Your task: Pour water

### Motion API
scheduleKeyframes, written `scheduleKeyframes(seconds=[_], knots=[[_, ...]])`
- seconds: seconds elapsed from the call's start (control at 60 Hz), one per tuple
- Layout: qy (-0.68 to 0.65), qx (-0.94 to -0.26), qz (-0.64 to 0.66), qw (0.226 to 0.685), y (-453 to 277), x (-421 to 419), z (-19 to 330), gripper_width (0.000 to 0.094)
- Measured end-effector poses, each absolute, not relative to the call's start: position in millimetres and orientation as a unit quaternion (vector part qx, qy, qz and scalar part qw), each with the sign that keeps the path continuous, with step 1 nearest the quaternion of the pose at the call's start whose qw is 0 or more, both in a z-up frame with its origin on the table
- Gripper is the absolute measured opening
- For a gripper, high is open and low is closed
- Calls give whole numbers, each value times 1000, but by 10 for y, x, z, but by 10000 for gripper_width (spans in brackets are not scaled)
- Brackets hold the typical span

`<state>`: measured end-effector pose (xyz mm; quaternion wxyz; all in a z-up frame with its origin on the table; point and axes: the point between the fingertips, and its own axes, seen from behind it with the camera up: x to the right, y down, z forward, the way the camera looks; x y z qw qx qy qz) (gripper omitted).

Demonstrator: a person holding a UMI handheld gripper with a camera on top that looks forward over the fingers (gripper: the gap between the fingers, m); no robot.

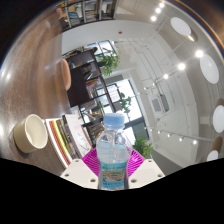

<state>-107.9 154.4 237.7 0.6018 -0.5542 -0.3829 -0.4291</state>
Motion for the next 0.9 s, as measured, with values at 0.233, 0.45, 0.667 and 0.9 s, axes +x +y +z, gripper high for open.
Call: scheduleKeyframes(seconds=[0.233, 0.45, 0.667, 0.9], knots=[[-111, -714, -149, 675, 1466, -590, 2199, 315], [-8, -762, -40, 647, 1401, -372, 1361, 312], [-12, -773, -7, 635, 1394, -311, 807, 313], [6, -766, -15, 643, 1368, -435, 795, 373]])
